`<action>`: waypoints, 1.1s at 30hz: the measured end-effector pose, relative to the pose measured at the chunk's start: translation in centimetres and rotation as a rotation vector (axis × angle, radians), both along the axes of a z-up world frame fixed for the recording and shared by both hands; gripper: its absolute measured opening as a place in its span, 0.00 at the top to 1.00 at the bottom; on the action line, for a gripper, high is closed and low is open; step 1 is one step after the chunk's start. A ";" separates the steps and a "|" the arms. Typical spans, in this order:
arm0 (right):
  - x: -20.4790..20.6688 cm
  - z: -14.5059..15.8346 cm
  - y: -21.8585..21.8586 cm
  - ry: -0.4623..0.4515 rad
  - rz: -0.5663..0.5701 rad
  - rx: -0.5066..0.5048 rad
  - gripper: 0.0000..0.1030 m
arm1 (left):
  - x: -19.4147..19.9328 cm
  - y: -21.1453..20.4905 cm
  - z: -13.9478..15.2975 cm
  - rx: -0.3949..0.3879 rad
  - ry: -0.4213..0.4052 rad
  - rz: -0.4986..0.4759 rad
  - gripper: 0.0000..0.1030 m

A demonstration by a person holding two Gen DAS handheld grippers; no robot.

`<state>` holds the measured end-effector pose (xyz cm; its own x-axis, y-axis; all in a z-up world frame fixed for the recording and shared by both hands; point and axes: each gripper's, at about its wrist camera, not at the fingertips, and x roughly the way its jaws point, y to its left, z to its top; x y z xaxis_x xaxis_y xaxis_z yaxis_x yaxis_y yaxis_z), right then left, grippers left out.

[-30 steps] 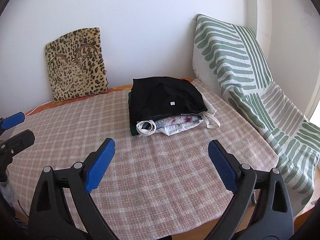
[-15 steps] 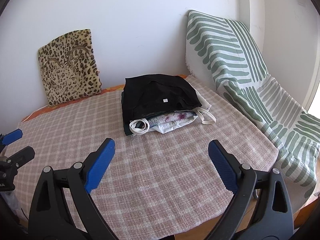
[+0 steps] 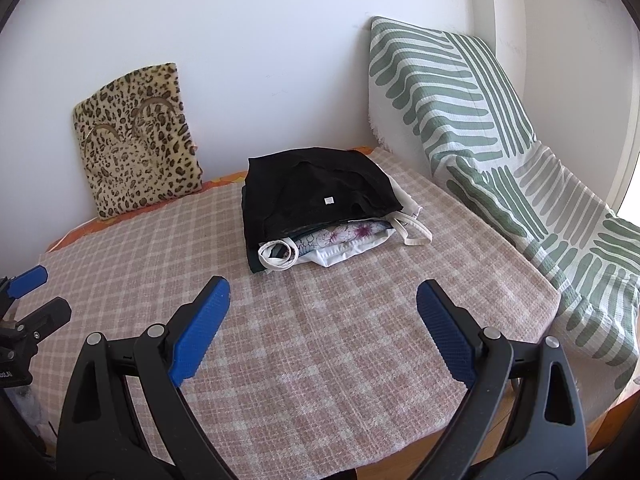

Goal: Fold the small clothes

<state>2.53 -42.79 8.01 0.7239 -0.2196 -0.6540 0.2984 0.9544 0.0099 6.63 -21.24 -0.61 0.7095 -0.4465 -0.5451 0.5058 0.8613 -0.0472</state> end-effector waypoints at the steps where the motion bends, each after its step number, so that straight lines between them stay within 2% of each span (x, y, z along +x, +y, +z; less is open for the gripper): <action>1: 0.0 0.0 0.0 0.001 0.001 -0.001 0.07 | 0.0 0.0 0.0 0.000 0.000 0.000 0.04; 33: -0.4 0.1 0.7 -0.002 -0.004 0.008 0.06 | -0.2 -0.3 0.3 -0.014 0.000 -0.007 0.04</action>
